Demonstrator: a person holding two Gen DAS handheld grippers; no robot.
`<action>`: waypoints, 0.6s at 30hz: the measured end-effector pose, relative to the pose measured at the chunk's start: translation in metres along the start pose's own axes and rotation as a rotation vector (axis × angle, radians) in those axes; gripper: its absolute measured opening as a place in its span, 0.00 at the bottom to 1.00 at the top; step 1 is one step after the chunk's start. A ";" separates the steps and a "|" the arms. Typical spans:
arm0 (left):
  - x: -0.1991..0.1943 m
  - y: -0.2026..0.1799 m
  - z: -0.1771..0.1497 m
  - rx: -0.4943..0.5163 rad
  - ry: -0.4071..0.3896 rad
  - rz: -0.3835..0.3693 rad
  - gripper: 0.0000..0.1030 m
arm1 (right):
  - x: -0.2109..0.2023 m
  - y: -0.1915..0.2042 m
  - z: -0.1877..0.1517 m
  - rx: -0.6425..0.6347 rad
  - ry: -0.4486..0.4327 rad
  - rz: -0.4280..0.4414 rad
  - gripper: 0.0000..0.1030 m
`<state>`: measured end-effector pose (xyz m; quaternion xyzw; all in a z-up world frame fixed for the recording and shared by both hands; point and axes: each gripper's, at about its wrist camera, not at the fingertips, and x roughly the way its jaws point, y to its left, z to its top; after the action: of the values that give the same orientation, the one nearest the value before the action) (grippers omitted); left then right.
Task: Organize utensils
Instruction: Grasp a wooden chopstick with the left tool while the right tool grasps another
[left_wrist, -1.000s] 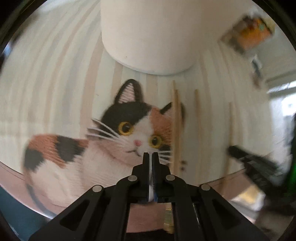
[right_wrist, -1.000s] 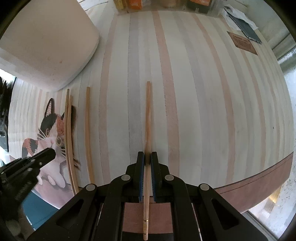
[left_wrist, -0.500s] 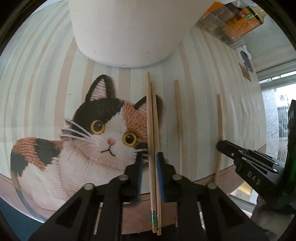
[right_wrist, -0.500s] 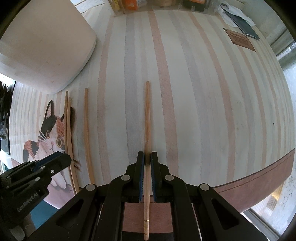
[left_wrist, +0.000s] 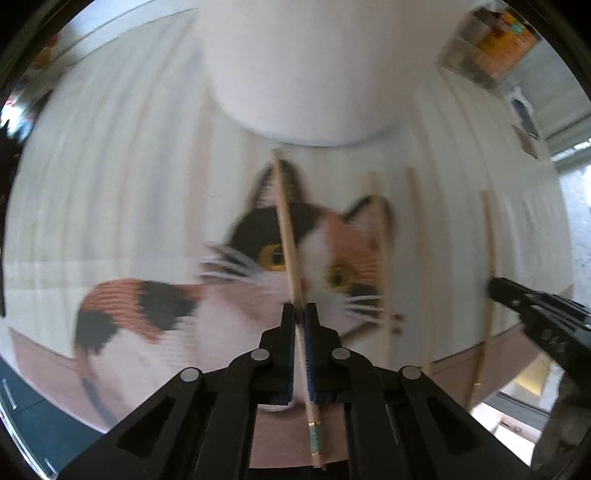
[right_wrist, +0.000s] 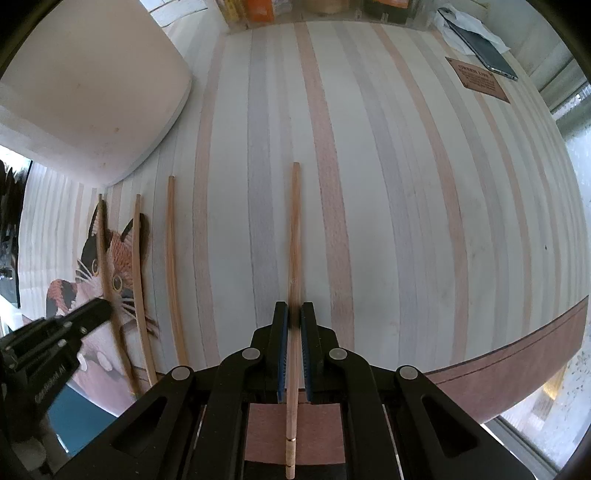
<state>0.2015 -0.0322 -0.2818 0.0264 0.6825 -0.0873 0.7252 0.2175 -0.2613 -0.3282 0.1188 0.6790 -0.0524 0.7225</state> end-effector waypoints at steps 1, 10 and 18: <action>-0.001 0.007 -0.002 -0.013 0.002 0.018 0.02 | 0.000 0.001 -0.001 -0.001 0.001 -0.002 0.07; 0.000 0.033 -0.007 -0.077 0.044 0.001 0.07 | 0.000 0.010 -0.005 -0.053 0.033 -0.045 0.08; 0.007 0.021 0.003 -0.082 0.040 0.007 0.07 | 0.002 0.024 -0.014 -0.078 0.050 -0.053 0.08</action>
<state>0.2080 -0.0123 -0.2899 0.0009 0.6997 -0.0561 0.7122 0.2099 -0.2349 -0.3285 0.0739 0.7012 -0.0419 0.7079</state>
